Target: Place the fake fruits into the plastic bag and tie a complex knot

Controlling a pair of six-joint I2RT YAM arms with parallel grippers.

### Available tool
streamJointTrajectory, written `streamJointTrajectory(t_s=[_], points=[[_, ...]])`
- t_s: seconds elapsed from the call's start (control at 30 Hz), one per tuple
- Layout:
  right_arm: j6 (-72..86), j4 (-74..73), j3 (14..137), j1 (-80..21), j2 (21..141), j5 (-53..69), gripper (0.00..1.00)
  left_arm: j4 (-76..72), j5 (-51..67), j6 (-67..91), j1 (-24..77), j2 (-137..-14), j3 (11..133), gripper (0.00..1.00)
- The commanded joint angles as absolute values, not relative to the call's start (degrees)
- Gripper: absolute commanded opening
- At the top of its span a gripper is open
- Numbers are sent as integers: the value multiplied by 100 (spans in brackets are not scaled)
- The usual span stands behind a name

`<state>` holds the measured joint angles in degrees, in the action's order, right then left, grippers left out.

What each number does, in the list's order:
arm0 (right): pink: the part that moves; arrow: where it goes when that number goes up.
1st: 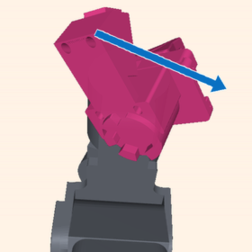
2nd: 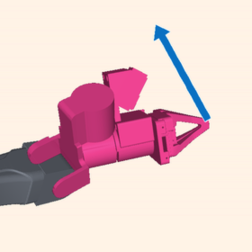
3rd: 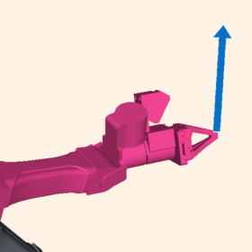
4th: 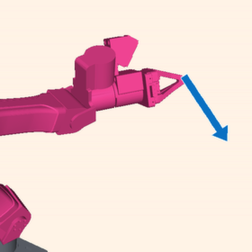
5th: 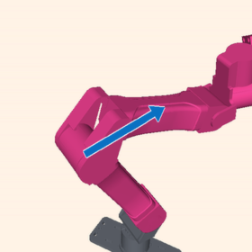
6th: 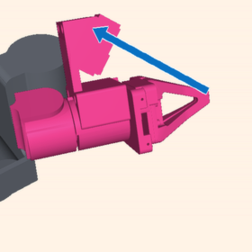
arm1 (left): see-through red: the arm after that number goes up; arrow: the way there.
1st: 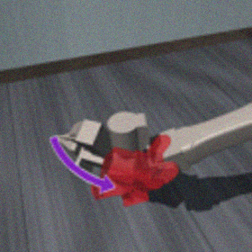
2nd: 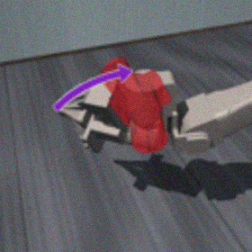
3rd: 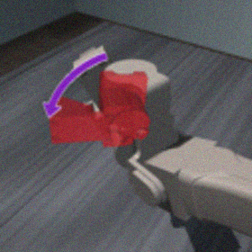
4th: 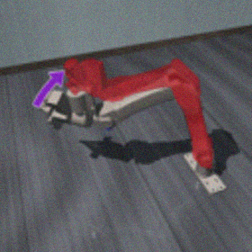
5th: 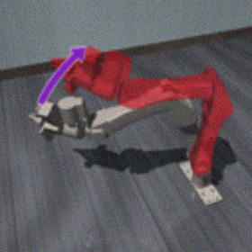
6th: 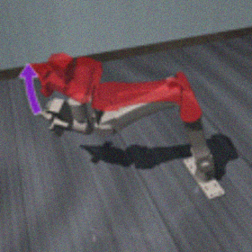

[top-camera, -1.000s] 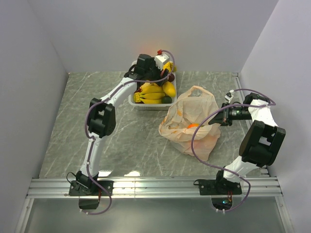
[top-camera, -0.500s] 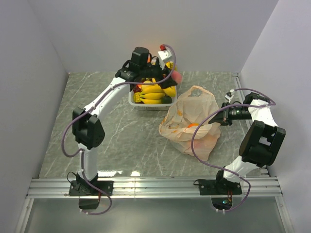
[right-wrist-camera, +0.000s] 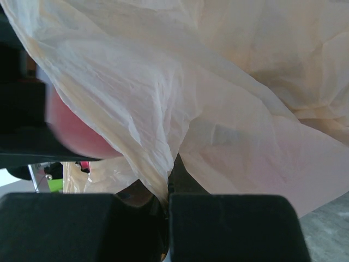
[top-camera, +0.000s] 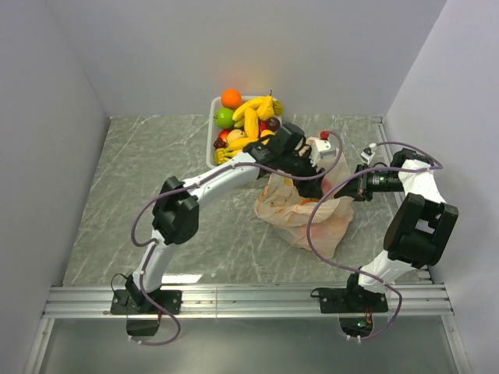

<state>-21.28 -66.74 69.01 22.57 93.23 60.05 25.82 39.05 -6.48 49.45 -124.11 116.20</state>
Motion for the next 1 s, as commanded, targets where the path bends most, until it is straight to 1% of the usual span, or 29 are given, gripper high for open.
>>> streamJointTrajectory(t_s=[0.0, 0.03, 0.07, 0.17, 0.23, 0.33, 0.4, 0.47, 0.53, 0.6, 0.73, 0.83, 0.87, 0.97], points=[[-2162, -6671, 6970, 2329, 9193, 6205, 0, 2812, 3516, -387, 4922, -12454, 12190, 77], [-2197, -6706, 6961, 2338, 9185, 6205, 0, 2908, 3550, -474, 4913, -12445, 12251, 95], [-2206, -6723, 6952, 2329, 9185, 6214, 0, 3118, 3586, -492, 4913, -12428, 12339, 99], [-2320, -6811, 6934, 2329, 9219, 6196, 0, 3374, 3595, -554, 4861, -12104, 12235, 99], [-2469, -6942, 6952, 2329, 9246, 6196, 0, 3428, 3656, -545, 4764, -11656, 12042, 99], [-2566, -6996, 6943, 2329, 9281, 6170, 0, 3392, 3980, -483, 4404, -10909, 11427, 99], [-2601, -7014, 6908, 2320, 9281, 6187, 0, 3637, 4234, -536, 4211, -10462, 11049, 99], [-2654, -7022, 6873, 2312, 9299, 6231, 0, 3919, 4377, -790, 4201, -10171, 10760, 99], [-2715, -7075, 6847, 2320, 9325, 6249, 0, 4034, 4691, -730, 4201, -10020, 10495, 99], [-2795, -7128, 6847, 2320, 9352, 6267, 0, 3929, 4764, -590, 4289, -9854, 10039, 99], [-2892, -7163, 6812, 2329, 9308, 6214, 0, 3473, 4457, -318, 4675, -9703, 9344, 99], [-2962, -7215, 6829, 2320, 9246, 6205, 0, 2919, 3939, -63, 4895, -9712, 9009, 99], [-2997, -7242, 6838, 2320, 9237, 6214, 0, 2718, 3485, -44, 5009, -9755, 8991, 99], [-3208, -7374, 6864, 2320, 9290, 6240, 0, 2865, 3375, -44, 5237, -10115, 9437, 99]])
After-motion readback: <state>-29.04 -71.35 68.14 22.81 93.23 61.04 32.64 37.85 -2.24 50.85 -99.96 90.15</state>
